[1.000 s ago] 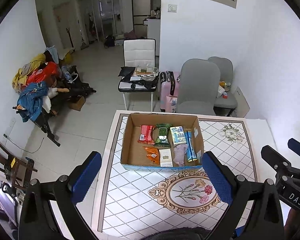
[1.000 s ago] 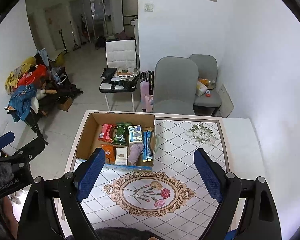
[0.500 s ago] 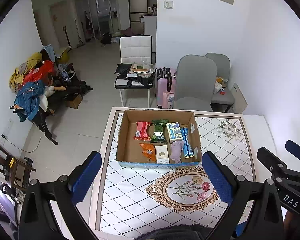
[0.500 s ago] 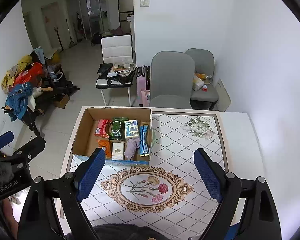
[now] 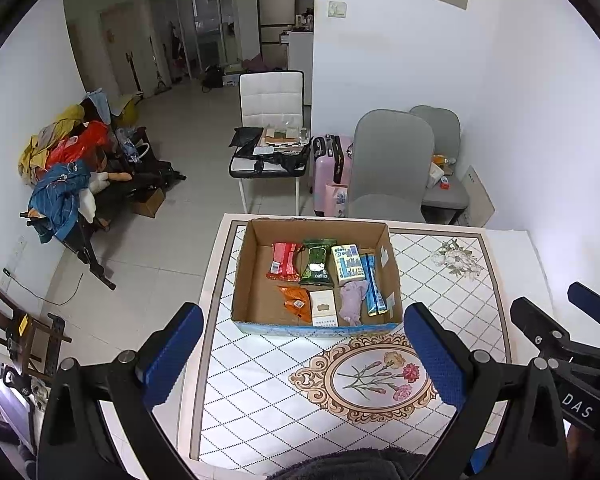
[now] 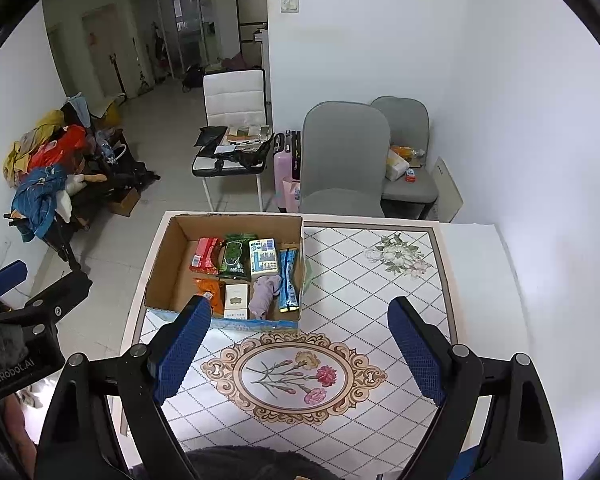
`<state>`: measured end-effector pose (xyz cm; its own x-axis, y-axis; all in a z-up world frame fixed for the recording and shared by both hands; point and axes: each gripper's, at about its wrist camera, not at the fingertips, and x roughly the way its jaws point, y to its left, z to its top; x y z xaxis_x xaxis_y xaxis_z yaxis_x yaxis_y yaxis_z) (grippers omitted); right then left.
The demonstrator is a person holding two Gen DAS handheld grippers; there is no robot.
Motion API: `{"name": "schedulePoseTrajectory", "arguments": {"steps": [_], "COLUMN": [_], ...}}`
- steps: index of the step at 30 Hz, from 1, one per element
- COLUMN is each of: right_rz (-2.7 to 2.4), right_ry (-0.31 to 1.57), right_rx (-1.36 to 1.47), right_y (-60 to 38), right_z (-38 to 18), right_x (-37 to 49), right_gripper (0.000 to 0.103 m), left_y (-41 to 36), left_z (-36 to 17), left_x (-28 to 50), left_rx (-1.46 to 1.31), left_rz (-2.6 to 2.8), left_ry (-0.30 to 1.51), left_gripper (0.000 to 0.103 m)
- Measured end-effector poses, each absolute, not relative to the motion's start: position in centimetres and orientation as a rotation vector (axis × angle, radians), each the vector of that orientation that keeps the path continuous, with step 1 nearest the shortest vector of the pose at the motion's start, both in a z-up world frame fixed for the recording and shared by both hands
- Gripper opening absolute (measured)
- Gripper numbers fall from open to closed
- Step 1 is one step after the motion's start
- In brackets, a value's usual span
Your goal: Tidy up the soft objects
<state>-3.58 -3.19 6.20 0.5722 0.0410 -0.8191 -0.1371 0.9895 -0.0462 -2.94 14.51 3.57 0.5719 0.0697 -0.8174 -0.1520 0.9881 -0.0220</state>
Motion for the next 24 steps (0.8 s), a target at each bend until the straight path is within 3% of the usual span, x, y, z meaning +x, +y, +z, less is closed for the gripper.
{"name": "schedulePoseTrajectory", "arguments": {"steps": [24], "right_rz": [0.122], "right_ry": [0.957], "right_rx": [-0.115], "right_y": [-3.05], "right_z": [5.44], "right_x": [-3.97], "right_gripper": [0.092], "left_y": [14.55], "left_z": [3.11], "left_x": [-2.84], "left_rx": [-0.109], "left_rz": [0.146], "left_ry": [0.955], "left_gripper": [0.103]}}
